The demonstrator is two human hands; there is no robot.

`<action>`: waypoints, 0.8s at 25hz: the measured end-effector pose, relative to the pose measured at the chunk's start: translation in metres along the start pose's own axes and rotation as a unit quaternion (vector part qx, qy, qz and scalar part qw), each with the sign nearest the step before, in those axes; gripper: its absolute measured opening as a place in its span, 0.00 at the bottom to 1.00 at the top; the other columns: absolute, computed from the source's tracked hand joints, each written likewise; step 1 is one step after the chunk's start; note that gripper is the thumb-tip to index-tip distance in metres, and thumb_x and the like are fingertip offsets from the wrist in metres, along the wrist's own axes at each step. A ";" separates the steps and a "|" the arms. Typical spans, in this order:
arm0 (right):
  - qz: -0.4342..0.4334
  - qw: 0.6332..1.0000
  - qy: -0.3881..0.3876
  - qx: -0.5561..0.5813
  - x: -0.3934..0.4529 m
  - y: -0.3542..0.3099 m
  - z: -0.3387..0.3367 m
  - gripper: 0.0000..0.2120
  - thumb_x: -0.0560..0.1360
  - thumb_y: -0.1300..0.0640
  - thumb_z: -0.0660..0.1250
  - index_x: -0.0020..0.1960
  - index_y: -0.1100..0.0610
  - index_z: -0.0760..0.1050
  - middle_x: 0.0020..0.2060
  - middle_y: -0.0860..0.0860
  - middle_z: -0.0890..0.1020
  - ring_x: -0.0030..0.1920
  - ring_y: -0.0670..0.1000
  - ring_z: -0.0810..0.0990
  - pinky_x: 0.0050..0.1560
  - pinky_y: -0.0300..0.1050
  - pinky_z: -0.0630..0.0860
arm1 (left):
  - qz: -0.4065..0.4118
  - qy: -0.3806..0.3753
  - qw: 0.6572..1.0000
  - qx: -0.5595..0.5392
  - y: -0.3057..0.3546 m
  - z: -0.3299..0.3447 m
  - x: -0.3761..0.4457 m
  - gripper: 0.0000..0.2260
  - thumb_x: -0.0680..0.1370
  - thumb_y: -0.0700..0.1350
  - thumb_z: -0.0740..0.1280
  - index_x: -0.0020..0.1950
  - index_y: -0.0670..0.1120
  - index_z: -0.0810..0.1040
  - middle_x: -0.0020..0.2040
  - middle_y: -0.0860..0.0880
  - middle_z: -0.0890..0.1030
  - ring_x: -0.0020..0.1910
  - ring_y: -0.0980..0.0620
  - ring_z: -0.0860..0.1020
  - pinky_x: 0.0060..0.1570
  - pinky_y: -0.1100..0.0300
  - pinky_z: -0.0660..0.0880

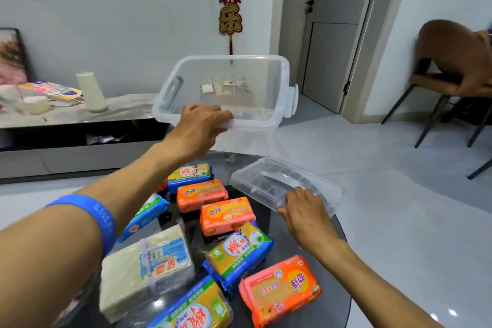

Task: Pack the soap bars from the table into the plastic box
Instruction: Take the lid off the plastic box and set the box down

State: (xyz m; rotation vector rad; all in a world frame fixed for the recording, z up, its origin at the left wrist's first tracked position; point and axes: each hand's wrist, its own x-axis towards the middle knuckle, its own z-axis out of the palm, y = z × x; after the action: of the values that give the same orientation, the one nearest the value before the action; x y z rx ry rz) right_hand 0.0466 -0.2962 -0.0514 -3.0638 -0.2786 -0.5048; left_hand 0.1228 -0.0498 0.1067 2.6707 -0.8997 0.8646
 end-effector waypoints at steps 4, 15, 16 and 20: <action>-0.022 1.000 -0.012 0.000 -0.005 0.001 0.017 0.12 0.81 0.49 0.57 0.57 0.56 0.71 0.53 0.54 0.75 0.52 0.55 0.73 0.52 0.47 0.67 | 0.039 -0.037 0.997 -0.047 0.011 0.013 0.003 0.04 0.77 0.37 0.67 0.50 0.42 0.80 0.45 0.44 0.81 0.45 0.41 0.78 0.46 0.52 0.69; -0.060 0.937 0.335 0.079 -0.030 0.030 -0.088 0.07 0.74 0.56 0.63 0.50 0.56 0.76 0.41 0.53 0.80 0.41 0.54 0.74 0.41 0.44 0.67 | 0.096 -0.202 0.965 -0.133 0.072 0.065 0.014 0.06 0.78 0.41 0.67 0.53 0.47 0.79 0.44 0.53 0.76 0.43 0.53 0.73 0.43 0.59 0.67; -0.050 0.946 0.315 0.051 -0.025 0.034 -0.097 0.11 0.73 0.53 0.64 0.53 0.56 0.74 0.46 0.54 0.80 0.45 0.55 0.74 0.44 0.45 0.66 | 0.098 -0.215 0.962 -0.137 0.078 0.066 0.014 0.06 0.78 0.41 0.67 0.54 0.47 0.79 0.46 0.52 0.78 0.45 0.52 0.74 0.44 0.58 0.69; 0.001 0.999 0.039 0.018 -0.011 0.039 -0.102 0.20 0.73 0.45 0.64 0.62 0.52 0.73 0.56 0.51 0.81 0.57 0.56 0.75 0.59 0.52 0.64 | 0.061 -0.186 0.972 -0.132 0.084 0.071 0.010 0.07 0.77 0.44 0.68 0.55 0.48 0.80 0.52 0.48 0.83 0.51 0.46 0.77 0.54 0.49 0.72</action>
State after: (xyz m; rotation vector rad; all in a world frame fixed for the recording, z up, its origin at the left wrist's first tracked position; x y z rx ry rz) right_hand 0.0111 -0.3413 0.0423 -3.0004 -0.2796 -0.6107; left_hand 0.1112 -0.1467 0.0548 2.5997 -1.1763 0.2352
